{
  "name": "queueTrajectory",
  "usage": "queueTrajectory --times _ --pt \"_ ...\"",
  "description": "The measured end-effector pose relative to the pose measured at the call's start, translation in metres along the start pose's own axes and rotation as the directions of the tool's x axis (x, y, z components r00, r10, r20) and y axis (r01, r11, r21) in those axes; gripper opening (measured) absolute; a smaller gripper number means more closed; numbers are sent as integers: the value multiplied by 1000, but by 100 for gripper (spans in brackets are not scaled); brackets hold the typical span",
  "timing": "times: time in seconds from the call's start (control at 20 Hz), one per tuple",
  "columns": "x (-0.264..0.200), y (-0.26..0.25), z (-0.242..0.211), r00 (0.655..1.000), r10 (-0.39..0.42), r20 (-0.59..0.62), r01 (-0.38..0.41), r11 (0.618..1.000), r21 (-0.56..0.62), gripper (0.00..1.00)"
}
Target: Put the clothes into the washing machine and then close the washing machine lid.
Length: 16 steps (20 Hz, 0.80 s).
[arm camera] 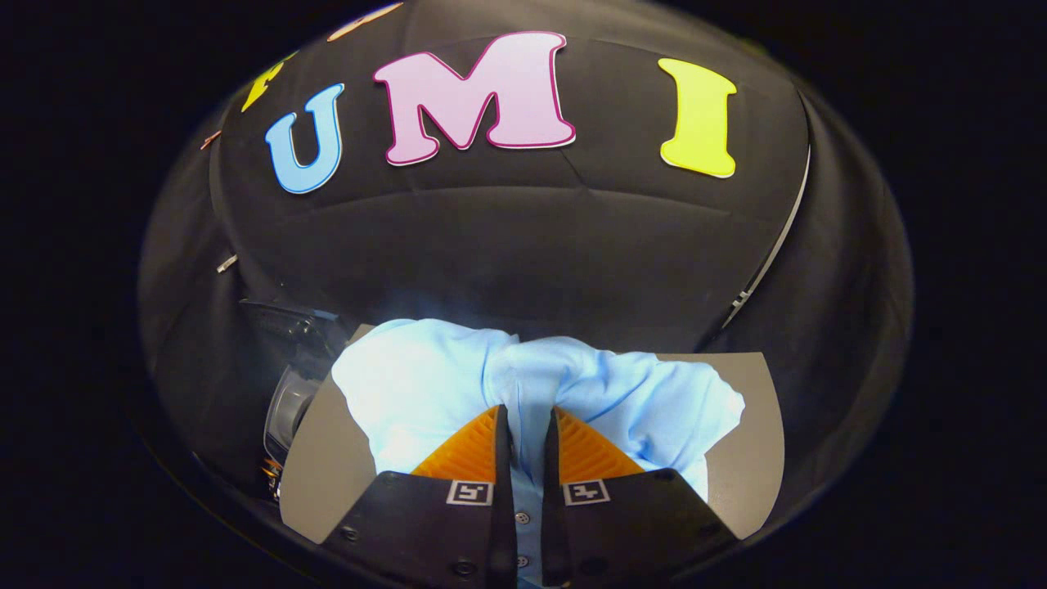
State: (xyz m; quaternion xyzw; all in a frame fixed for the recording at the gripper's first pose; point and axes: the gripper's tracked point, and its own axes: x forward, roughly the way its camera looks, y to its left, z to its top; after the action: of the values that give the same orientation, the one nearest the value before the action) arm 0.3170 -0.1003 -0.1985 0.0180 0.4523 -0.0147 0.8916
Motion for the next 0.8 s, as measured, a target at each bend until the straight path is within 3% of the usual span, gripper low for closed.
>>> queueTrajectory --times 0.25,0.35,0.8 --pt "-26 31 -4 998 52 39 -54 997 53 16" --pt "-45 42 2 995 40 92 -43 999 28 16" --pt "-139 172 23 945 207 254 -184 977 -109 16"
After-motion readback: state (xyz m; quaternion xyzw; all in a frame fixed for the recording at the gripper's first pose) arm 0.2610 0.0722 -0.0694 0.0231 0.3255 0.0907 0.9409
